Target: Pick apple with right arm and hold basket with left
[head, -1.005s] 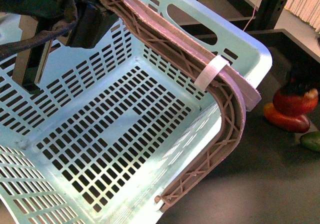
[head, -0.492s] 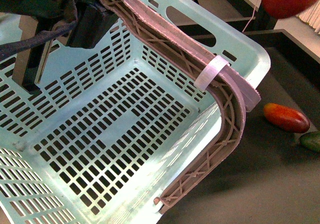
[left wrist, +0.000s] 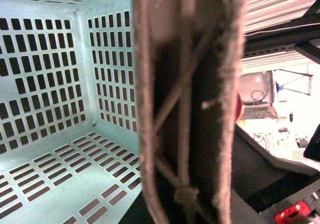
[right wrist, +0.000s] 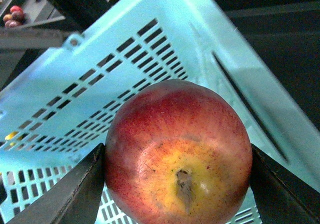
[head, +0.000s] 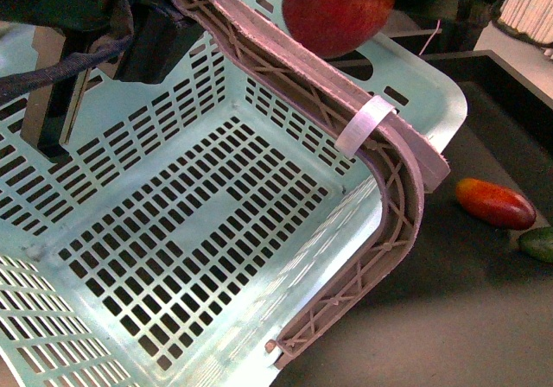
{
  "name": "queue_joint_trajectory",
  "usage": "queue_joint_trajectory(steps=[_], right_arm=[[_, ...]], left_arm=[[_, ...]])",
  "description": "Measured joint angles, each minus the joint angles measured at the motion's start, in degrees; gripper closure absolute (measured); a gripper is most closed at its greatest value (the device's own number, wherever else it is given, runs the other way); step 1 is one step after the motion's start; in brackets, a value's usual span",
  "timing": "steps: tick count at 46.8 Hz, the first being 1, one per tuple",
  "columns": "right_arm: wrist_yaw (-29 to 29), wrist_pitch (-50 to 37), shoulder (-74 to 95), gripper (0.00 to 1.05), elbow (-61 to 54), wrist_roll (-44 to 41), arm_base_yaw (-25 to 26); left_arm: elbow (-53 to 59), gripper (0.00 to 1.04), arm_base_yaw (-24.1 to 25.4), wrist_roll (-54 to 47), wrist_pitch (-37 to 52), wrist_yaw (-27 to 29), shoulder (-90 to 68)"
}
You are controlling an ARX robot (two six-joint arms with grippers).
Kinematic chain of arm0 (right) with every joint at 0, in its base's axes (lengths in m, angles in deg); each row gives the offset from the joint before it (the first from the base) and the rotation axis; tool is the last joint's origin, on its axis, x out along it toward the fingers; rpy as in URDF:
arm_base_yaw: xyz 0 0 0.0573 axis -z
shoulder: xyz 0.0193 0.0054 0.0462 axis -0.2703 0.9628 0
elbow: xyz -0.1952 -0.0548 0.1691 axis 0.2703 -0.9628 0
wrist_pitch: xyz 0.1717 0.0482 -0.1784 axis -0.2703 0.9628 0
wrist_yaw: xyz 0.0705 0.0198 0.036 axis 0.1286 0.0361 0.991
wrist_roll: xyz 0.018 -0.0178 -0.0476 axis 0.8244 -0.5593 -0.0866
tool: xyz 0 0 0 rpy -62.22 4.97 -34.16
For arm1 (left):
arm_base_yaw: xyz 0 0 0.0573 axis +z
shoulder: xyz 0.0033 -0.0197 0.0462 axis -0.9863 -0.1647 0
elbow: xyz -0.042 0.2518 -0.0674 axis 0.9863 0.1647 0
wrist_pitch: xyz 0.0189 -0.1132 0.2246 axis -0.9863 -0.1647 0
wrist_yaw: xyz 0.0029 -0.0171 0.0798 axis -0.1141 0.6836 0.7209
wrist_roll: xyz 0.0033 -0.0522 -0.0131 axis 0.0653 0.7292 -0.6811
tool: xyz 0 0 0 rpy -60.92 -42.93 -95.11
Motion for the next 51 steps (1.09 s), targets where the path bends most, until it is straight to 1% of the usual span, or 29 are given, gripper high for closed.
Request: queue_joint_trajectory(steps=[3,4,5,9,10,13,17,21,24,26,27,33,35,37,42,43,47,51], right_arm=[[0.2,0.0,0.1,0.33,-1.3,0.3,-0.6],[0.2,0.0,0.3,0.31,-1.6,0.4,-0.6],[0.1,-0.1,0.5,0.25,-1.9,0.8,-0.6],[0.1,-1.5,0.8,0.08,-2.2,2.2,0.3],[0.1,-2.0,0.8,0.07,-2.2,2.6,0.6],[-0.7,-3.7,0.9,0.09,-2.1,3.5,1.6],[-2.1,-5.2,1.0,0.09,-1.7,5.2,3.3],[-5.4,-6.9,1.7,0.09,-0.8,6.2,5.4],[-8.5,-8.4,2.4,0.09,0.2,7.3,7.6],[-12.0,-9.1,2.8,0.09,1.2,8.3,9.2],[-12.9,-9.2,2.9,0.09,1.5,8.4,9.6],[-23.4,-11.3,3.8,0.09,4.3,9.3,13.6],[-24.6,-11.4,3.8,0.09,4.6,9.3,14.1],[-24.4,-11.8,4.0,0.09,4.6,9.2,14.2],[-14.0,-26.1,3.7,0.25,-0.9,-2.4,13.9],[-13.6,-27.2,3.5,0.27,-1.7,-3.6,13.8],[-12.3,-32.4,0.9,0.41,-7.5,-10.9,13.2],[-12.5,-34.2,-2.3,0.55,-12.5,-14.3,13.3]], left_arm=[[0.0,0.99,0.0,0.0,0.0,0.0,0.0],[0.0,0.99,0.0,0.0,0.0,0.0,0.0],[0.0,0.99,0.0,0.0,0.0,0.0,0.0],[0.0,0.99,0.0,0.0,0.0,0.0,0.0],[0.0,0.99,0.0,0.0,0.0,0.0,0.0],[0.0,0.99,0.0,0.0,0.0,0.0,0.0],[0.1,0.99,0.0,-0.3,0.0,-0.5,-0.2],[0.1,0.99,0.0,0.2,0.0,-0.1,-0.3],[0.1,0.99,0.0,-0.2,0.0,0.3,-0.3],[0.1,0.99,0.0,-0.2,0.0,0.5,-0.3],[0.1,0.99,0.0,-0.2,0.0,0.5,-0.3],[0.1,0.99,0.0,-0.2,0.0,0.1,-0.3],[0.1,0.99,0.0,-0.2,0.0,0.0,-0.3],[0.1,0.99,0.0,-0.2,0.0,0.0,-0.3],[0.1,0.99,0.0,-0.2,0.0,-0.1,-0.3],[0.1,0.99,0.0,-0.2,0.0,-0.2,-0.3],[0.1,0.99,-0.1,0.0,0.0,-0.2,-0.4],[0.1,0.99,-0.1,-0.2,0.0,0.1,-0.4]])
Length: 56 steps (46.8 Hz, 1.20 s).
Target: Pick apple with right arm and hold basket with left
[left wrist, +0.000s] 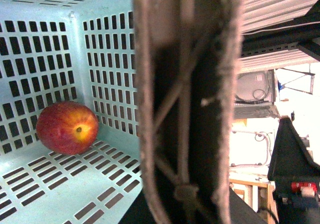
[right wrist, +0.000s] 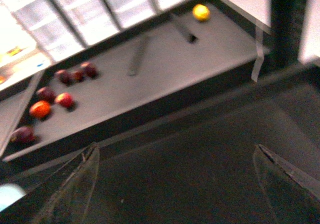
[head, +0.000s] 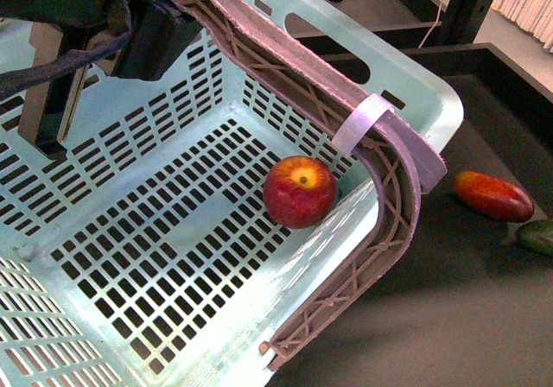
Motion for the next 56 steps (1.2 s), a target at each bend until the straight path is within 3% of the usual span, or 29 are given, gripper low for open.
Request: queue_joint_trajectory(steps=[12,40,44,56], right_arm=[[0.0,-1.8,-10.3,1.03,-12.8,-2.8,0.1],[-0.1,6.5,-30.9,1.03,-25.2,-3.1,0.1],[0.0,4.3,-31.6,1.03,-27.3,-3.1,0.1],[0.0,14.0,-42.6,1.03,-28.5,-3.1,0.1]], left_arm=[[0.0,0.99,0.0,0.0,0.0,-0.2,0.0],[0.0,0.99,0.0,-0.1,0.0,-0.1,0.0],[0.0,0.99,0.0,-0.1,0.0,-0.1,0.0],[0.0,0.99,0.0,-0.1,0.0,0.0,0.0]])
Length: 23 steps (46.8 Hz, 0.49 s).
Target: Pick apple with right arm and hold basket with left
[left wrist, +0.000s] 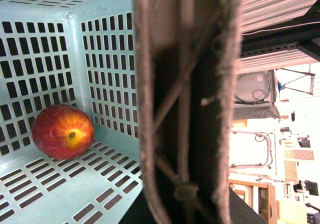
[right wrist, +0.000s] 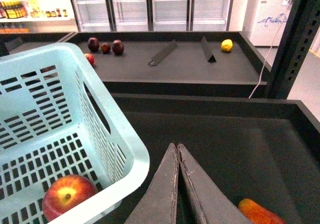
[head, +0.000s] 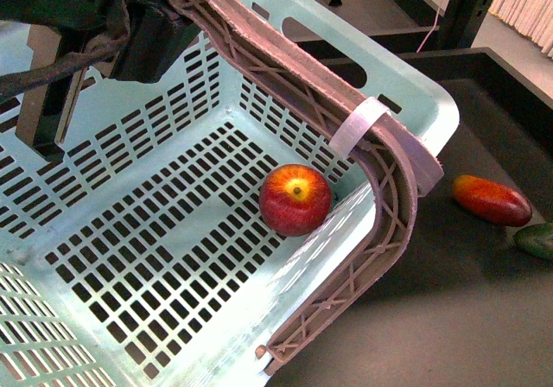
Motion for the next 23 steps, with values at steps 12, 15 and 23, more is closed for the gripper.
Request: queue_joint_trajectory(steps=[12,15,23], right_arm=[[0.0,7.8,-8.5,1.03,0.0,0.0,0.0],[0.0,9.7,-10.4,1.03,0.0,0.0,0.0],[0.0,14.2,-15.1,1.03,0.0,0.0,0.0]], left_arm=[[0.0,0.99,0.0,0.0,0.0,0.0,0.0],[0.0,0.99,0.0,0.0,0.0,0.0,0.0],[0.0,0.99,0.0,0.0,0.0,0.0,0.0]])
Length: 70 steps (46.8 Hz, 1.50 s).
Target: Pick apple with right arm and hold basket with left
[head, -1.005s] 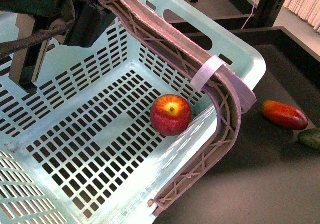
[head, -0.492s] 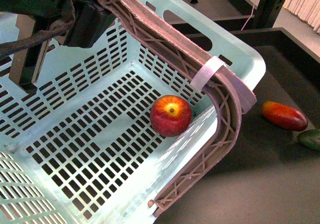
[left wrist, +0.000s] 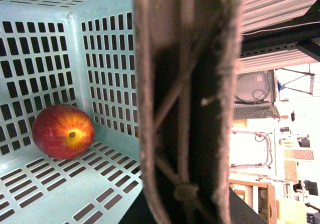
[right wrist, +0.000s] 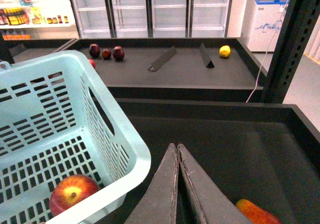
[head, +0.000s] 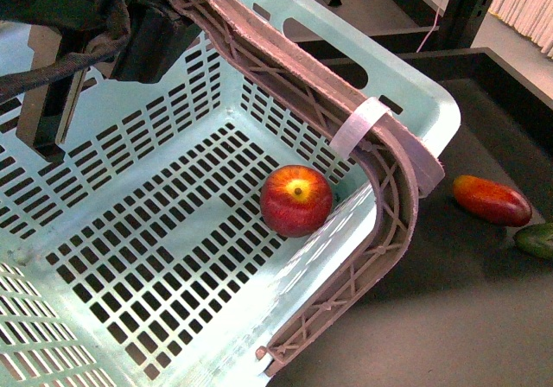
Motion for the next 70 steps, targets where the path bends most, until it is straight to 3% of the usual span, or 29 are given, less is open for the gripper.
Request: queue_joint_trajectory(steps=[30,35,55,60,70], right_arm=[[0.0,11.1,-11.2,1.03,0.0,0.0,0.0],[-0.1,20.4,-18.9,1.03,0.0,0.0,0.0],[-0.1,21.2,-21.0,1.03,0.0,0.0,0.0],[-0.1,21.2,-21.0,0.79,0.0,-0.1,0.0],[-0.1,21.2,-21.0,0.44,0.0,-0.1,0.0]], left_arm=[[0.0,0.99,0.0,0.0,0.0,0.0,0.0],[0.0,0.99,0.0,0.0,0.0,0.0,0.0],[0.0,0.99,0.0,0.0,0.0,0.0,0.0],[0.0,0.99,0.0,0.0,0.0,0.0,0.0],[0.0,0.99,0.0,0.0,0.0,0.0,0.0]])
